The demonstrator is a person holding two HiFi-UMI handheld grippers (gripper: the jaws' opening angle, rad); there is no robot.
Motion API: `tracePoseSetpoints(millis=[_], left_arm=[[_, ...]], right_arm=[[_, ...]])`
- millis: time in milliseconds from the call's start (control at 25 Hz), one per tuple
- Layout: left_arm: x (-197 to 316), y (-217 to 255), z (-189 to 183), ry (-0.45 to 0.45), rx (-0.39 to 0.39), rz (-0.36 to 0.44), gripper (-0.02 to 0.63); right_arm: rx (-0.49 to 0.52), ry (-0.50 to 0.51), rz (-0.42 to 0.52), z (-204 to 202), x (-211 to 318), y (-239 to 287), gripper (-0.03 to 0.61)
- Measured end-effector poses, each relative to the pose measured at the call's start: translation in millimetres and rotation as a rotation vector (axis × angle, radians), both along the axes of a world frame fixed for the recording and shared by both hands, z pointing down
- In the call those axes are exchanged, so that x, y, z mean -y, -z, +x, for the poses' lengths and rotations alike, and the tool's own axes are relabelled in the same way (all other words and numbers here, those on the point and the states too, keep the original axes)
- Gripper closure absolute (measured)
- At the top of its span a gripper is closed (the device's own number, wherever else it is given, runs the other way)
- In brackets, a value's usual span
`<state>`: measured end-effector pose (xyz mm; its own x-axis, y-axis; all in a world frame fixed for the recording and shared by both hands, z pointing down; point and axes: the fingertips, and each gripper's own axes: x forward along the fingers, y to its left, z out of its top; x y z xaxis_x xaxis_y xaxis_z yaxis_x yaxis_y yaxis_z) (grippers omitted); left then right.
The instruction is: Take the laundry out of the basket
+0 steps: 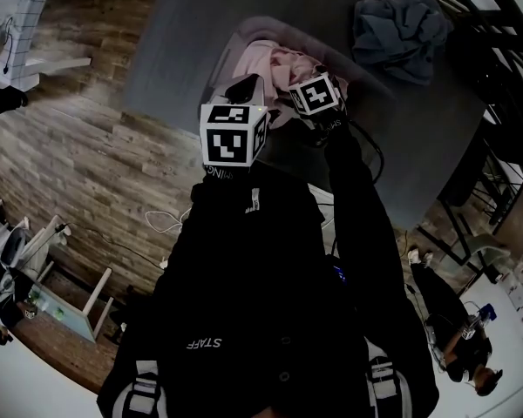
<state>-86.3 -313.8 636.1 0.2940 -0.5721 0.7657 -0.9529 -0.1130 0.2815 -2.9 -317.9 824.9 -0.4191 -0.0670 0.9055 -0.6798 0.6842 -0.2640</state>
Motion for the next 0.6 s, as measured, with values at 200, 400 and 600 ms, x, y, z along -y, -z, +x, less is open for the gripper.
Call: tracePoseSetpoints(millis=[200,400,600], left_arm=[[-2,3,-1,0.002,0.0,0.006,0.615],[-5,10,-4,0.02,0.002,0.02,0.615],[-13,24,-9,0.04,0.003,0.051,0.615]], right_arm=[[-0.028,0.011,-0.004,1,0,-2,-0.003],[-0.036,0.012,0.015,-1,-5,0,0.048],[-0.028,-0.015,0.053,2,-12,11,0.194]])
